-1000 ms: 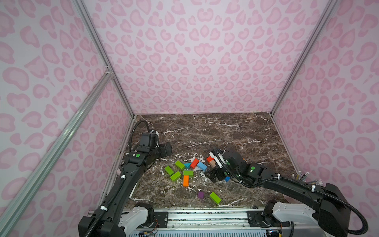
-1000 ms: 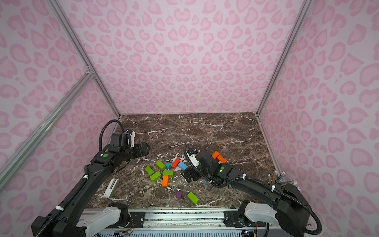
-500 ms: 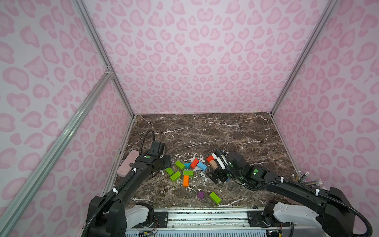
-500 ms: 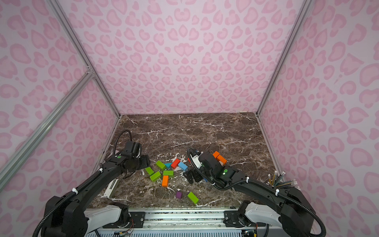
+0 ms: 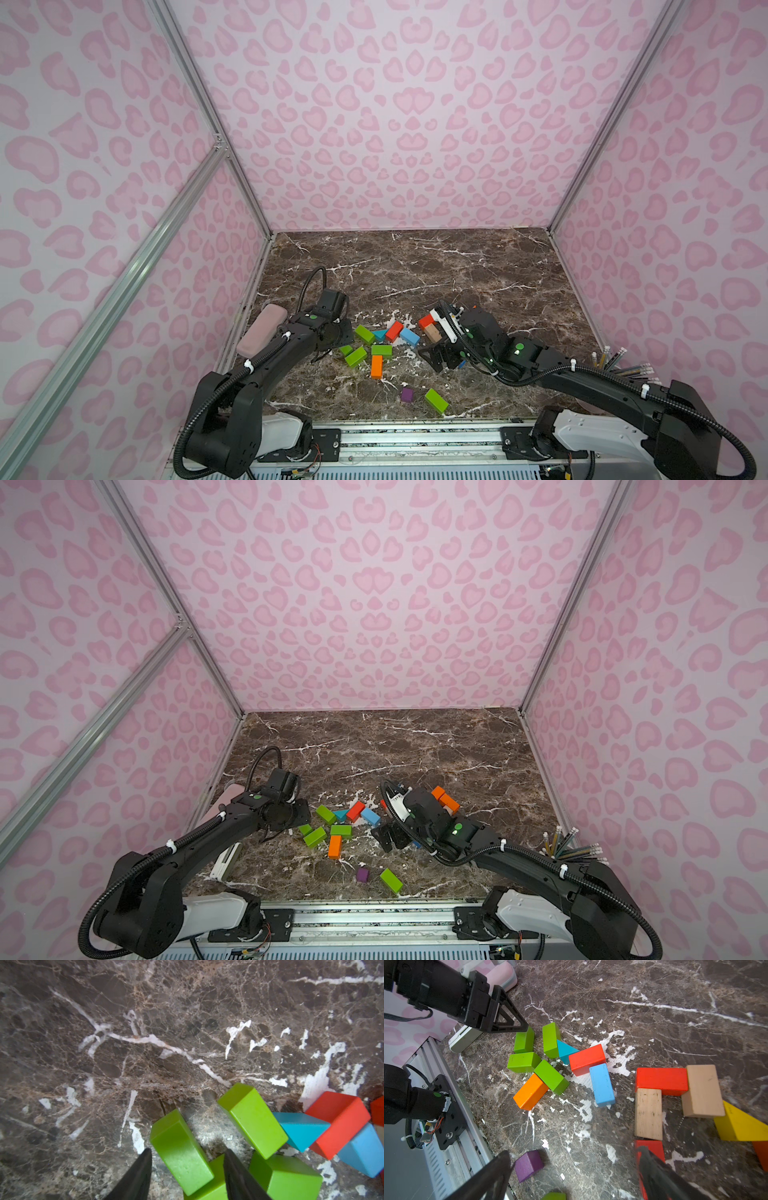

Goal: Assemble a heart with building blocks
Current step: Pick up the building block from the center of the board.

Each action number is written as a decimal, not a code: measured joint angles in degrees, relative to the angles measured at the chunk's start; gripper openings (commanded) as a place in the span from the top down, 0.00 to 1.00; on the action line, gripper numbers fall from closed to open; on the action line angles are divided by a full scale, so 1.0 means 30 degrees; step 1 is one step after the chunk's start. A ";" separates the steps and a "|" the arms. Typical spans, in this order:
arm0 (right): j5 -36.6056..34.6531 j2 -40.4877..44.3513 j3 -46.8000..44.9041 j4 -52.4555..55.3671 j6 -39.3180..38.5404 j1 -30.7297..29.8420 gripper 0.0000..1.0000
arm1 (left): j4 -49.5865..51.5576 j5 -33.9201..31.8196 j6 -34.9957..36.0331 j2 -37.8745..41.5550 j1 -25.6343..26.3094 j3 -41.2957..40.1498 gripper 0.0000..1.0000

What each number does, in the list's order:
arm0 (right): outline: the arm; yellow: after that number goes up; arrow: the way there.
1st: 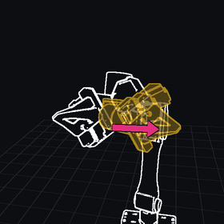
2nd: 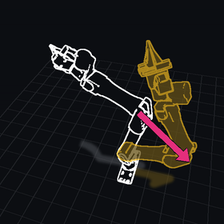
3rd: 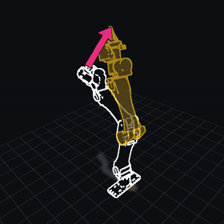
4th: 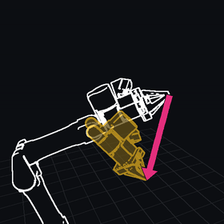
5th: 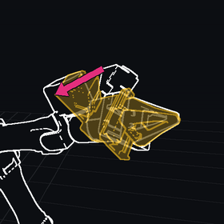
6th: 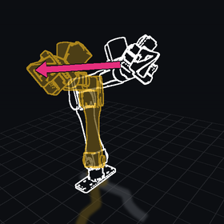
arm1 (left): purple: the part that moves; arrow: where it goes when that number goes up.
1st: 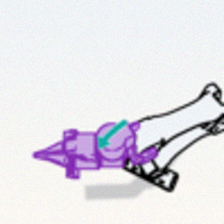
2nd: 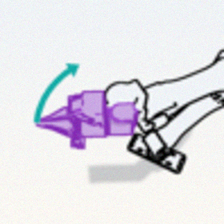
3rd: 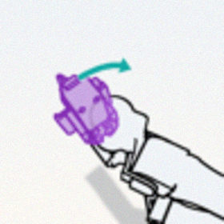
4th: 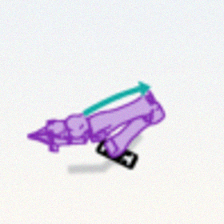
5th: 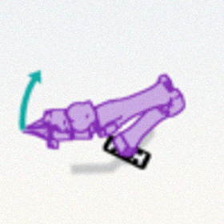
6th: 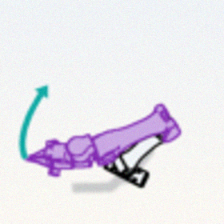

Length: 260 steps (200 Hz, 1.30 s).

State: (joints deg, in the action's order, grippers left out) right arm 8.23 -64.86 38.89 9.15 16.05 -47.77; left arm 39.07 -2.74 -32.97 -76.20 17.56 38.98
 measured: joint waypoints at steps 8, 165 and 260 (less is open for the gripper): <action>-0.0007 0.0000 0.0000 0.0000 0.0000 0.0000 0.01 | 0.0022 -0.0051 0.0000 -0.0029 0.0000 -0.0058 0.42; -0.0335 -0.0138 -0.0007 0.0000 -0.0007 0.0000 0.01 | -0.0357 -0.0029 0.0597 -0.1654 0.0372 0.0168 0.72; -0.0335 -0.0102 -0.0007 0.0000 -0.0007 0.0000 0.02 | 0.1384 -0.0117 0.1370 -0.1887 0.1042 0.3432 0.78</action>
State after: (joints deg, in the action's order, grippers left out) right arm 7.22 -65.17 38.87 9.15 16.03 -47.77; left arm 43.22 -3.09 -28.86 -81.87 20.69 49.28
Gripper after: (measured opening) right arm 0.985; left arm 0.315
